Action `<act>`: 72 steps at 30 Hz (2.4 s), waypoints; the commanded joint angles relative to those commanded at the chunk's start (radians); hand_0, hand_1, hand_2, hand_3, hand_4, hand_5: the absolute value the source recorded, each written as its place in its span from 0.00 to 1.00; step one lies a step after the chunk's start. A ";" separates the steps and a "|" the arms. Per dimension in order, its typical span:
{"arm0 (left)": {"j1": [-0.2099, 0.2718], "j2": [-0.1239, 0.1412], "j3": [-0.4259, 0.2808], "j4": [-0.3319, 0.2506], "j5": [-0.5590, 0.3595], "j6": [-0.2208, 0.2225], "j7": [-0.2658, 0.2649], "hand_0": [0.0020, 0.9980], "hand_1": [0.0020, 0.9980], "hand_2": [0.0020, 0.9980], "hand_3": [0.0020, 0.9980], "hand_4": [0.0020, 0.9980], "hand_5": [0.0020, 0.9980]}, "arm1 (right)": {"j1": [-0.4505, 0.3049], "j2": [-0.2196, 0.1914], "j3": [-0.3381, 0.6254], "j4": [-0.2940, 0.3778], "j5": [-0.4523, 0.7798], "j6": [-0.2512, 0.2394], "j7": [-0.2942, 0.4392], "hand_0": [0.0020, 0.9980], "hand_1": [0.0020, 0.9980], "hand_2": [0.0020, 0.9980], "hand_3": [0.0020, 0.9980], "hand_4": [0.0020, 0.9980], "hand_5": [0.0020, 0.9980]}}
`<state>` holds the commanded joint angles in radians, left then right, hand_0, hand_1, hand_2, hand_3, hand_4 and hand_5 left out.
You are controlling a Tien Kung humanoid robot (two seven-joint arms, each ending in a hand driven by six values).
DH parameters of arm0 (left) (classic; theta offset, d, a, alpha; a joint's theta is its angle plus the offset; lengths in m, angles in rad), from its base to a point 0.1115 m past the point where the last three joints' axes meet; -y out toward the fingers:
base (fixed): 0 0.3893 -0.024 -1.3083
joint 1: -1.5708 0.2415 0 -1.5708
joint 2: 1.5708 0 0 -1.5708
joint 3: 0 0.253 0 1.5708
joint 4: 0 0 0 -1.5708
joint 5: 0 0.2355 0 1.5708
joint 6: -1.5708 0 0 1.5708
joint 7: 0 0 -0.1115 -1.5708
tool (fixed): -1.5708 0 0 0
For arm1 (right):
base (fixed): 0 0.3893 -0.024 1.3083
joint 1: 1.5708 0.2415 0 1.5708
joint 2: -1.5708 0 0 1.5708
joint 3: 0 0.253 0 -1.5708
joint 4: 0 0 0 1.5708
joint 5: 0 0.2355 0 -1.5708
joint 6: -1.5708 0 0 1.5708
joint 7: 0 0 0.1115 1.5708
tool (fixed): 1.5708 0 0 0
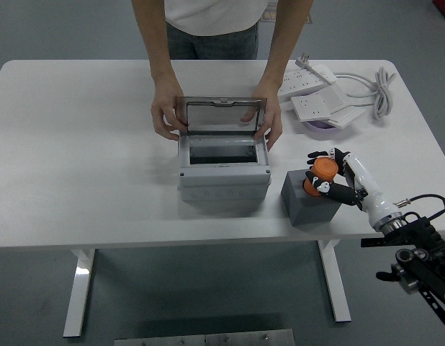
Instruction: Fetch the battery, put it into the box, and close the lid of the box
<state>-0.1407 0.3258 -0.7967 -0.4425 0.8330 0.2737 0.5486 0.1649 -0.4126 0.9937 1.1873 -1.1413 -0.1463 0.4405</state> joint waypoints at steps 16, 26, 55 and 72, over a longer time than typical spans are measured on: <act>-0.001 -0.001 -0.003 0.000 0.005 0.000 0.002 0.62 0.69 0.57 0.57 0.59 0.01 | 0.014 0.014 -0.009 0.003 0.009 -0.004 -0.021 0.55 0.55 0.56 0.58 0.55 0.03; -0.001 -0.002 -0.003 0.000 0.006 0.001 0.002 0.62 0.69 0.57 0.57 0.59 0.01 | 0.033 0.031 -0.017 0.004 0.002 -0.012 -0.030 0.50 0.52 0.54 0.56 0.46 0.00; 0.000 -0.002 -0.006 0.000 0.011 0.008 0.000 0.62 0.69 0.59 0.57 0.59 0.01 | 0.050 0.050 0.021 0.003 0.009 -0.023 -0.026 0.44 0.51 0.54 0.60 0.46 0.00; 0.000 -0.001 -0.013 -0.002 0.017 0.015 0.005 0.62 0.69 0.60 0.57 0.59 0.01 | 0.067 0.055 0.052 0.029 0.005 -0.031 -0.026 0.38 0.43 0.47 0.46 0.51 0.00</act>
<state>-0.1412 0.3253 -0.8099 -0.4450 0.8504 0.2887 0.5536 0.2316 -0.3575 1.0457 1.2161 -1.1361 -0.1778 0.4149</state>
